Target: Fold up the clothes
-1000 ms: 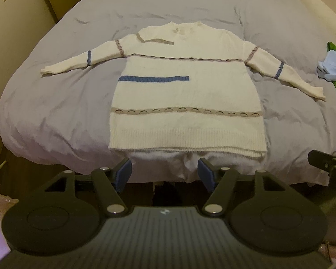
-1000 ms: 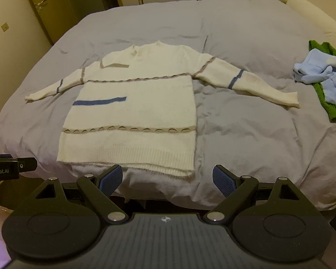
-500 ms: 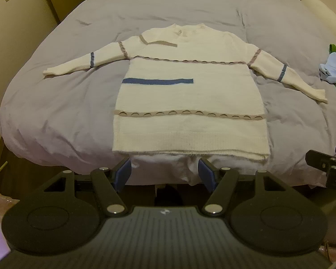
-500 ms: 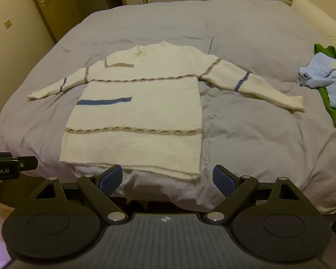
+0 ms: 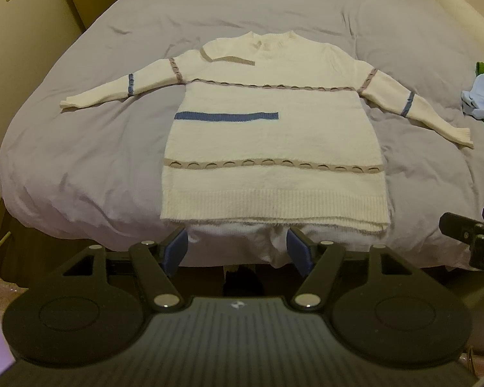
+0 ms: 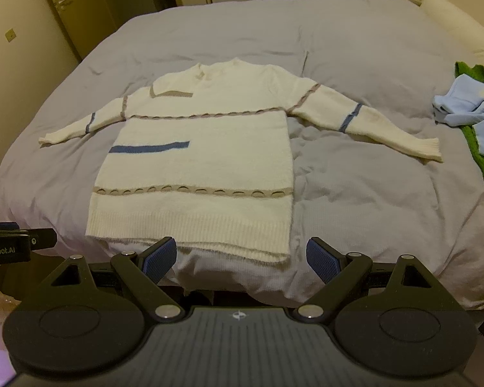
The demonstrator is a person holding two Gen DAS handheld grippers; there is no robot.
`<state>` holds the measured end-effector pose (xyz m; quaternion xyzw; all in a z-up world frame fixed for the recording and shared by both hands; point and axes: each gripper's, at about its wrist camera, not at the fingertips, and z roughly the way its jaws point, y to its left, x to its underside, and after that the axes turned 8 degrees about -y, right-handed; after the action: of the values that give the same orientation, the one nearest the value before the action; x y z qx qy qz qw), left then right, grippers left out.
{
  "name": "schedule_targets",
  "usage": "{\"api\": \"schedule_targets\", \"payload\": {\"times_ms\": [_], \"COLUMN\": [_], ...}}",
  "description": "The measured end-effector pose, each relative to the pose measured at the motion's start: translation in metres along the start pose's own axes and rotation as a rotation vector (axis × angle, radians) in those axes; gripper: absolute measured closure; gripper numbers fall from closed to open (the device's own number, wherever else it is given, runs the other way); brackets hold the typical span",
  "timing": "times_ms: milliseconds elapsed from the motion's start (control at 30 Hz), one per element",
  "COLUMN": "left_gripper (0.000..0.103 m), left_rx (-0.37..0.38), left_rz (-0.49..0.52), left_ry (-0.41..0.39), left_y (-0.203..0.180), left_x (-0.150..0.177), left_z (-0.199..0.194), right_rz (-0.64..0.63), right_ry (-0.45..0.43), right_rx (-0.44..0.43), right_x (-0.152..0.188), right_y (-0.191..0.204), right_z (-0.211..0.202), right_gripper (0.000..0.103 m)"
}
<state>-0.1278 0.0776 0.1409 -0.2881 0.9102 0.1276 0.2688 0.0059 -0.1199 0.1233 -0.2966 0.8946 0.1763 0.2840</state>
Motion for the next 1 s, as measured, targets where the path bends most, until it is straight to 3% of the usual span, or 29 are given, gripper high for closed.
{"api": "schedule_targets", "payload": {"times_ms": [300, 567, 800, 1000], "left_gripper": [0.038, 0.037, 0.037, 0.038], "left_rx": [0.016, 0.045, 0.103, 0.084], "left_rz": [0.003, -0.007, -0.087, -0.187], "left_ry": [0.014, 0.072, 0.104, 0.113], "left_y": [0.003, 0.021, 0.076, 0.142], "left_x": [-0.018, -0.054, -0.102, -0.136], "left_z": [0.025, 0.080, 0.158, 0.230], "right_rz": [0.008, 0.019, 0.069, 0.119], "right_ry": [0.018, 0.081, 0.084, 0.090], "right_rx": [0.005, 0.030, 0.056, 0.100], "right_x": [-0.018, -0.052, -0.096, -0.133], "right_y": [-0.002, 0.011, 0.031, 0.057], "right_z": [0.025, 0.079, 0.146, 0.230], "right_gripper": [0.013, 0.013, 0.013, 0.013]}}
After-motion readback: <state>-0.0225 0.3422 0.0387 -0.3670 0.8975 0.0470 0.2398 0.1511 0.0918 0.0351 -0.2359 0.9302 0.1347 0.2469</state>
